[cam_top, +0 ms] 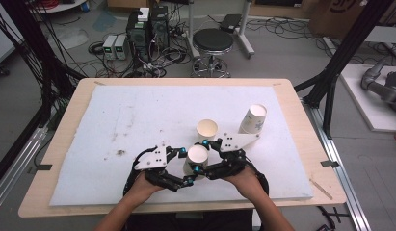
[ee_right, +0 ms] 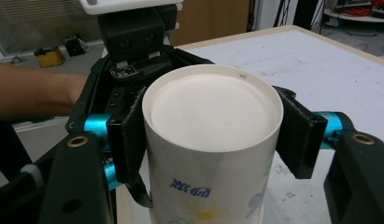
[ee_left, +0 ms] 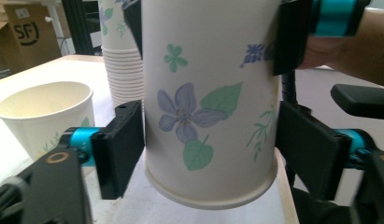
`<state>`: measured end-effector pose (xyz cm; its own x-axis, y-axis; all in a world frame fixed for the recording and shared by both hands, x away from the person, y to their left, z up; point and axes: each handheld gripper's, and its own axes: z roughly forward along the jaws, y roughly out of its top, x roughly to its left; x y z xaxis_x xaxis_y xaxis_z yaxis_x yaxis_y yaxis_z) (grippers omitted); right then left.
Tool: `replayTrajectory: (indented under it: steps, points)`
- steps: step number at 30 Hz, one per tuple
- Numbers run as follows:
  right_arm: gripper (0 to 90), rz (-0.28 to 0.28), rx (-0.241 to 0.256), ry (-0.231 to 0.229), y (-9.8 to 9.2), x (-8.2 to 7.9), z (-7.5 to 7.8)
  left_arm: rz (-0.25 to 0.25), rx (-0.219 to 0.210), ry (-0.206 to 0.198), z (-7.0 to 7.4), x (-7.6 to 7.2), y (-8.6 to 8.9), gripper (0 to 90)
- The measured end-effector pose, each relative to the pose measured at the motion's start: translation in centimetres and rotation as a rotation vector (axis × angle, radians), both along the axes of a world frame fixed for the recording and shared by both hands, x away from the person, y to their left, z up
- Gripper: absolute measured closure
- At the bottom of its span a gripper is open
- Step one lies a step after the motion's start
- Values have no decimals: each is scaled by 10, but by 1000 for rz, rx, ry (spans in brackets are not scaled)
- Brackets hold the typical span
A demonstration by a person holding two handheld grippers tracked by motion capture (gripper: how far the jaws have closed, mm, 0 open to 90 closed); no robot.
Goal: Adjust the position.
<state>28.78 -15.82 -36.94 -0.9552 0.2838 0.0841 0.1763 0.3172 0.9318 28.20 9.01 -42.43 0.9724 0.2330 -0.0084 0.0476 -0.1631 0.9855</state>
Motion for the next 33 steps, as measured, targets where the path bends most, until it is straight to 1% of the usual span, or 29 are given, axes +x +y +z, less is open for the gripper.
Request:
replayTrajectory:
  steps: [3, 7, 8, 9, 10, 11, 13, 16, 18, 19, 20, 21, 22, 24, 26, 27, 28, 31, 33]
  points:
    - [350, 0, -1, 5, 0, 0, -1, -1, 7, 1, 0, 0, 0, 273]
    - [342, 0, -7, 0, 1, 0, -1, -1, 19, 8, 1, 0, 1, 296]
    - [318, -4, -5, 5, 1, 1, -2, 2, 23, 12, 1, 1, 1, 299]
    - [274, -9, -4, 13, 2, 1, -2, 2, 26, 15, 2, 1, 2, 301]
    - [232, -7, -5, 29, 2, 2, -2, 4, 33, 19, 3, 1, 2, 304]
    - [202, -6, -5, 33, 2, 2, -2, 6, 44, 23, 4, 1, 3, 306]
    - [202, 0, -2, 36, 2, 2, -1, 6, 71, 27, 6, 1, 3, 312]
    - [201, 9, -7, 28, 0, 3, 1, -6, 141, 27, 12, 1, 4, 318]
    - [202, 24, -10, 25, -2, 4, 2, -11, 177, 25, 15, 1, 4, 320]
    - [201, 30, -14, 30, -2, 3, 2, -15, 205, 23, 18, 1, 4, 320]
    - [201, 43, -19, 26, -2, 3, 3, -16, 218, 22, 20, 2, 4, 321]
    - [201, 49, -21, 22, -2, 3, 3, -17, 247, 18, 23, 2, 4, 321]
    - [201, 62, -26, 19, -3, 2, 3, -13, 264, 13, 25, 3, 4, 322]
    - [201, 66, -36, 8, -3, 2, 3, -17, 308, 5, 30, 4, 4, 322]
    - [201, 54, -43, 6, -4, 2, 3, -23, 350, 2, 34, 4, 4, 324]
    - [201, 49, -46, 2, -4, 3, 3, -25, 382, 1, 36, 5, 2, 324]
    - [201, 52, -51, 4, -5, 3, 2, -30, 407, 4, 38, 5, 1, 323]
    - [201, 54, -66, -9, -5, 3, 2, -44, 483, 8, 43, 7, -1, 329]
    - [201, 61, -70, -15, -4, 3, 2, -48, 521, 11, 46, 6, -3, 332]
